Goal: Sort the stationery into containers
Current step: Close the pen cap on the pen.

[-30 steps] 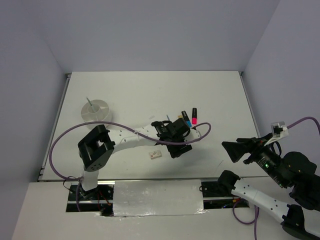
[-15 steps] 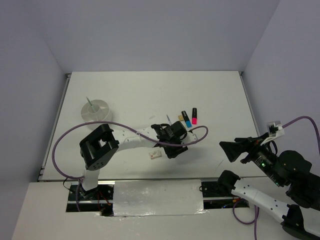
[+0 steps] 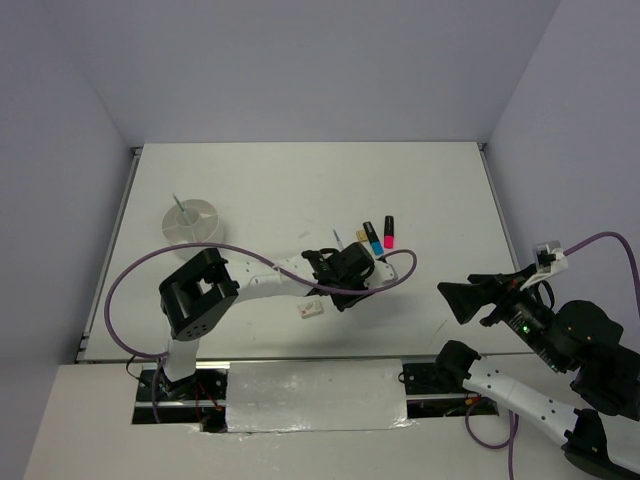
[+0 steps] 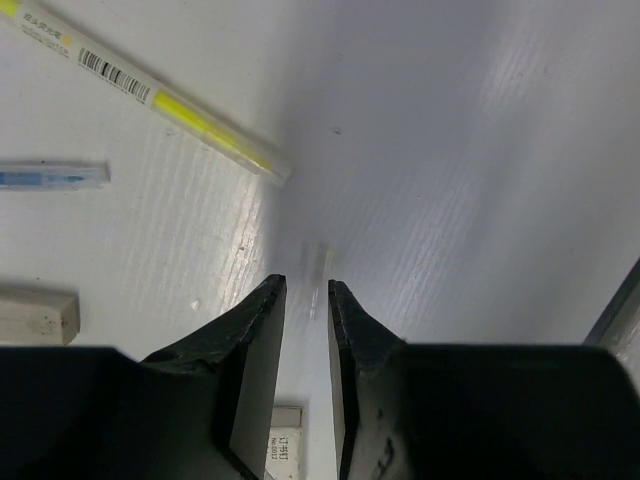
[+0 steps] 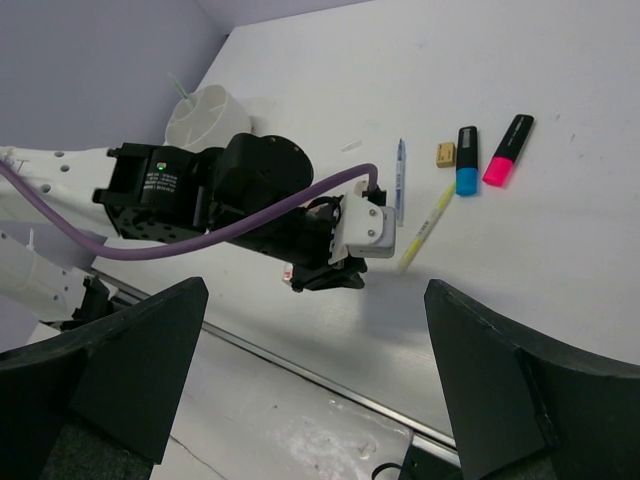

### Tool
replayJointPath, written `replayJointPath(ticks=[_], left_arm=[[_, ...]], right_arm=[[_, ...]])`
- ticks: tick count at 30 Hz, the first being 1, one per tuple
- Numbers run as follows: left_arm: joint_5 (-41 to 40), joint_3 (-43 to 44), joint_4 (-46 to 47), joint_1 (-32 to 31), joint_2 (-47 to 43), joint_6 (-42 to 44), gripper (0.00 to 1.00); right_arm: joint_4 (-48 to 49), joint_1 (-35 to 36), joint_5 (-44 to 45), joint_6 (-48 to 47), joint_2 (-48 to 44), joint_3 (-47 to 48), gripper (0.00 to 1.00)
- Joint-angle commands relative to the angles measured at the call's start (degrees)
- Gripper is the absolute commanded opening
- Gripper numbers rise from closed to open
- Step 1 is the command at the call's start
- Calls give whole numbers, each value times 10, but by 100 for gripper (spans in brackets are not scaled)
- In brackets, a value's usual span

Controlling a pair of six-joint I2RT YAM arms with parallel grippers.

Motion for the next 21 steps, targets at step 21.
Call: replayJointPath(ticks=[21], left_arm=[[-18, -9, 15, -20, 54, 0, 25]], right_arm=[[31, -1, -1, -17, -4, 1, 98]])
